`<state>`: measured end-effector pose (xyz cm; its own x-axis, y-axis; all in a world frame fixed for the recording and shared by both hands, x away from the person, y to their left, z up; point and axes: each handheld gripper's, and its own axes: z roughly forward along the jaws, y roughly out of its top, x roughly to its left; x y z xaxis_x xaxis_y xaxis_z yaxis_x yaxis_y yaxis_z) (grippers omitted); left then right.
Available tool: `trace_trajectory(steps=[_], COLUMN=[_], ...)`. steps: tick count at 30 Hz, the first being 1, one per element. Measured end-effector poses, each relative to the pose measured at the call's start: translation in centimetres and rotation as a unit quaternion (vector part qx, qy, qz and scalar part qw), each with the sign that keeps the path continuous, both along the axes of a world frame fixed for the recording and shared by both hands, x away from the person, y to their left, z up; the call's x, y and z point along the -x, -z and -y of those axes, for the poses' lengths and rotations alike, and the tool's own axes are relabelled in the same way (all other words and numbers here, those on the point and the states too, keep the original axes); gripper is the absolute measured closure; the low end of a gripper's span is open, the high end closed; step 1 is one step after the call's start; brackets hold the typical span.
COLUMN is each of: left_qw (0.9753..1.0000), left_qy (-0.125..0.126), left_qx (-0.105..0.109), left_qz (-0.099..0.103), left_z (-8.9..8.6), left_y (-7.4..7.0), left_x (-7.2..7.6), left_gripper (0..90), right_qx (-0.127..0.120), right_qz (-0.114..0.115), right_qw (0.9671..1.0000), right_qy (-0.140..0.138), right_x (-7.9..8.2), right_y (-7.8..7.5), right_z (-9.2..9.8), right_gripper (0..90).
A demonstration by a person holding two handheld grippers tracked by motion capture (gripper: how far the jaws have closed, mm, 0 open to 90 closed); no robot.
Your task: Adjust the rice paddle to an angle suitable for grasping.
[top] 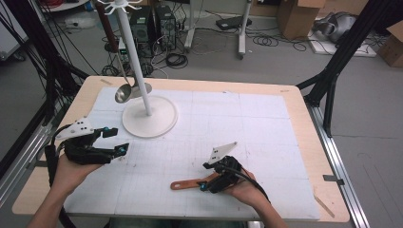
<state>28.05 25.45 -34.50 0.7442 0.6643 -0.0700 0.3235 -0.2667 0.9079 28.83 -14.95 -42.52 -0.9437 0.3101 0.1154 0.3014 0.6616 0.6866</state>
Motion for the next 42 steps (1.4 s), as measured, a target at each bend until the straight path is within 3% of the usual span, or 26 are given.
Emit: trace_trajectory(steps=[12,20,42], left_qw=[1.0000,1.0000,0.9999], left_qy=[0.006,0.006,0.008], left_qx=[0.000,0.002,0.002], left_qz=[-0.003,-0.004,-0.007], left_z=[0.4,0.2,0.2], left_y=[0.6,0.6,0.9], left_x=[0.0,0.0,-0.1], left_gripper=[27.6,27.6,27.7], right_qx=[0.036,0.045,0.063], right_qz=[0.000,0.012,0.013], right_qw=[0.9985,0.9981,0.9973], right_qy=[-0.040,-0.040,0.035], right_x=[0.2,0.1,-2.0], right_y=[0.8,0.7,0.4], right_z=[-1.9,-2.4,-3.1], right_gripper=[45.9,55.7,62.9])
